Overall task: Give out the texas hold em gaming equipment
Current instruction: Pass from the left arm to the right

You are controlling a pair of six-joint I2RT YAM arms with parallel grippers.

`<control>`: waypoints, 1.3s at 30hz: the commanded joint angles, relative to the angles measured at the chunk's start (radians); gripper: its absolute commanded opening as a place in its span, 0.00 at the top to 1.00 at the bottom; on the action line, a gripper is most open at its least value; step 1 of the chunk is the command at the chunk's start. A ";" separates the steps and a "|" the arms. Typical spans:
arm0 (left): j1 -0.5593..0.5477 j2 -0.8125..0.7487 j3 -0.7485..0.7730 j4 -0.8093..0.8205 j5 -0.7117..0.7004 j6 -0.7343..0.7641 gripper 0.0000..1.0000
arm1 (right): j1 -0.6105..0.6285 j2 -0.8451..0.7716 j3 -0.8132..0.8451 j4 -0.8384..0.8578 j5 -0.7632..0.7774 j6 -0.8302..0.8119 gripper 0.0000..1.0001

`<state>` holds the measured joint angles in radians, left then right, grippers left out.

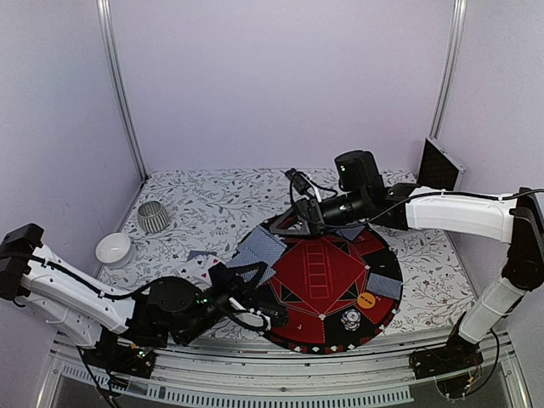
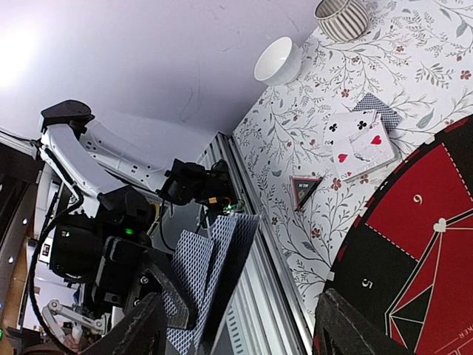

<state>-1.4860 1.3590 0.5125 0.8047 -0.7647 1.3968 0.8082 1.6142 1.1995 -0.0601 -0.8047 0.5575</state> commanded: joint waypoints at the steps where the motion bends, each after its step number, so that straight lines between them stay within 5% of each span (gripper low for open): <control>1: -0.013 0.001 -0.005 0.099 -0.041 0.096 1.00 | 0.019 0.015 0.017 0.065 -0.053 0.031 0.29; 10: -0.007 0.004 0.001 0.061 -0.061 0.075 1.00 | 0.084 0.112 0.070 0.039 -0.078 0.014 0.37; 19: 0.012 0.019 0.004 0.030 -0.062 0.054 1.00 | 0.088 0.132 0.076 0.046 -0.121 0.018 0.71; 33: 0.020 0.036 0.015 0.030 -0.035 0.064 1.00 | 0.095 0.214 0.133 0.088 -0.160 0.057 0.65; 39: 0.022 0.034 0.016 0.018 -0.043 0.055 1.00 | 0.099 0.210 0.142 0.088 -0.167 0.043 0.92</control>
<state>-1.4738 1.3895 0.5079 0.8314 -0.8154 1.4651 0.8993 1.8259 1.3151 0.0074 -0.9592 0.6109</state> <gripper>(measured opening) 0.008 0.150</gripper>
